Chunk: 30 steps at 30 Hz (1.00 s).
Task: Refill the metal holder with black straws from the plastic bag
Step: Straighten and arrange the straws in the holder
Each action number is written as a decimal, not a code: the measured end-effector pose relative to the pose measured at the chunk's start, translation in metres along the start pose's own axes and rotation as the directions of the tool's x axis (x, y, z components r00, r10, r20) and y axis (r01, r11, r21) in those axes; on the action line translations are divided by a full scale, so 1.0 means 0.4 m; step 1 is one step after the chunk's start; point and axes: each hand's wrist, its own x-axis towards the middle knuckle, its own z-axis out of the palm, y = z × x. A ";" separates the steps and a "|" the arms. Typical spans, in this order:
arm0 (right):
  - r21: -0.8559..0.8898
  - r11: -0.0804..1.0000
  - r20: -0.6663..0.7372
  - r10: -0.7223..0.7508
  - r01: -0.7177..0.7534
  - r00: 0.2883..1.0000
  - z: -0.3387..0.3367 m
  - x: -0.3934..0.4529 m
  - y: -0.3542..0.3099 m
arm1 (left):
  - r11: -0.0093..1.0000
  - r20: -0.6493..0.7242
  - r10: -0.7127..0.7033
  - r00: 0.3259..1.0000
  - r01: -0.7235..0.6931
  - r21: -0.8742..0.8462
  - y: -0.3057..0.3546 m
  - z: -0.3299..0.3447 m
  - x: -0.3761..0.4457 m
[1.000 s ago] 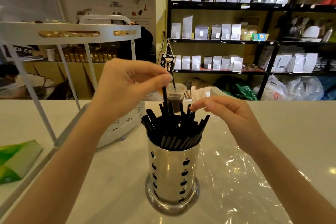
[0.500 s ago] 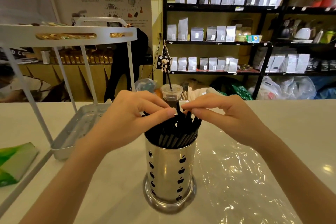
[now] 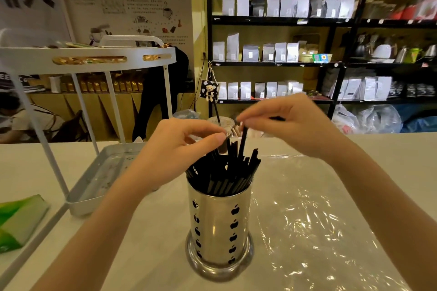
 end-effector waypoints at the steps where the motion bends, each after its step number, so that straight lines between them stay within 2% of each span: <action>1: 0.037 0.999 -0.109 -0.015 0.019 0.994 -0.010 0.007 -0.005 | 0.999 0.042 -0.028 0.999 0.029 -0.023 -0.001 0.000 0.003; 4: 0.089 0.992 -0.399 -0.051 0.093 0.916 -0.046 0.024 -0.023 | 0.998 0.218 -0.060 0.974 0.063 -0.007 -0.007 0.000 0.009; 6: 0.144 0.981 -0.538 -0.033 0.131 0.843 -0.063 0.029 -0.027 | 0.999 0.261 -0.029 0.965 0.021 0.031 -0.005 0.003 0.008; 9: 0.182 0.975 -0.663 0.025 0.129 0.748 -0.072 0.026 -0.021 | 0.997 0.151 0.057 0.987 -0.064 0.038 -0.003 0.003 0.011; 13: 0.326 0.941 -0.703 0.178 0.090 0.688 -0.062 0.017 0.006 | 0.992 -0.028 0.125 0.992 -0.125 -0.003 0.009 -0.018 0.012; 15: 0.390 0.919 -0.683 0.244 0.062 0.689 -0.055 0.010 0.024 | 0.990 -0.130 0.095 0.987 -0.107 -0.089 0.013 -0.036 0.013; 17: 0.409 0.912 -0.598 0.285 -0.021 0.749 -0.045 0.002 0.039 | 0.974 -0.293 0.031 0.956 -0.095 -0.207 0.013 -0.058 0.018; 20: 0.381 0.910 -0.377 0.316 -0.165 0.870 -0.020 -0.009 0.051 | 0.935 -0.520 -0.034 0.853 -0.156 -0.318 0.015 -0.088 0.032; 23: 0.243 0.947 -0.160 0.252 -0.209 0.954 0.010 -0.014 0.053 | 0.912 -0.670 -0.039 0.741 -0.248 -0.327 0.026 -0.108 0.049; 26: 0.186 0.965 -0.005 0.190 -0.186 0.982 0.042 -0.019 0.050 | 0.909 -0.751 0.028 0.660 -0.330 -0.256 0.051 -0.114 0.061; 30: 0.082 0.983 0.007 0.162 -0.162 0.987 0.056 -0.024 0.049 | 0.917 -0.761 0.138 0.634 -0.371 -0.143 0.071 -0.104 0.059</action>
